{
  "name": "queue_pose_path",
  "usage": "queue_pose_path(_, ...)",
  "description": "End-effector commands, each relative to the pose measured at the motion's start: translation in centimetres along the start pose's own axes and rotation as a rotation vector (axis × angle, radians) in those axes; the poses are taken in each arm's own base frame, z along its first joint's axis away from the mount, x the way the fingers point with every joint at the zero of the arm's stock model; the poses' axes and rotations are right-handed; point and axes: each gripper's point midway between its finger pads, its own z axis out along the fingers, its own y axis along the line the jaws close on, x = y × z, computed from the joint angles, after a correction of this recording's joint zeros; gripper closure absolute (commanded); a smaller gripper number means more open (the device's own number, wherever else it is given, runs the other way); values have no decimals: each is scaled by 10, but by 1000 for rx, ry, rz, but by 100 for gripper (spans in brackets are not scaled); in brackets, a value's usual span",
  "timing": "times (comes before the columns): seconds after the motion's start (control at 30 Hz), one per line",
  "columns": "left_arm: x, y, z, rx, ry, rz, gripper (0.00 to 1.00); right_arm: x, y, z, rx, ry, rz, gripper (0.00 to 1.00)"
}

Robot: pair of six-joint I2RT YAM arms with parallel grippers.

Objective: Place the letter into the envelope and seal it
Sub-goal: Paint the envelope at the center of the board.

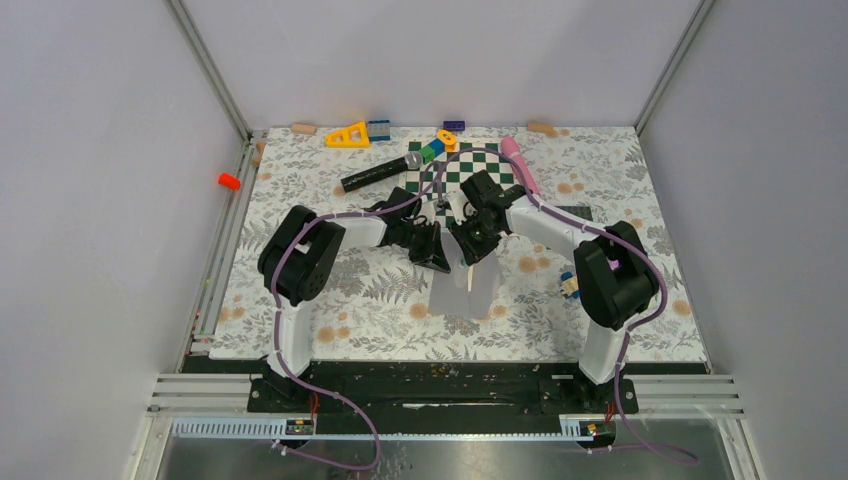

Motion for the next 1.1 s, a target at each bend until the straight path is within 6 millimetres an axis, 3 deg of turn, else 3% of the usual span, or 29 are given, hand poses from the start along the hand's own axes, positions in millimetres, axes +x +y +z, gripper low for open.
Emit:
queue_pose_path(0.0,14,32,8,-157,14,25,100,11,19,-15,-79,22,-28,100)
queue_pose_path(0.73,12,31,6,-163,7,30,100,12,41,-22,-168,27,-74,100)
queue_pose_path(1.07,13,31,6,-163,7,30,100,24,57,-20,-218,64,-136,100)
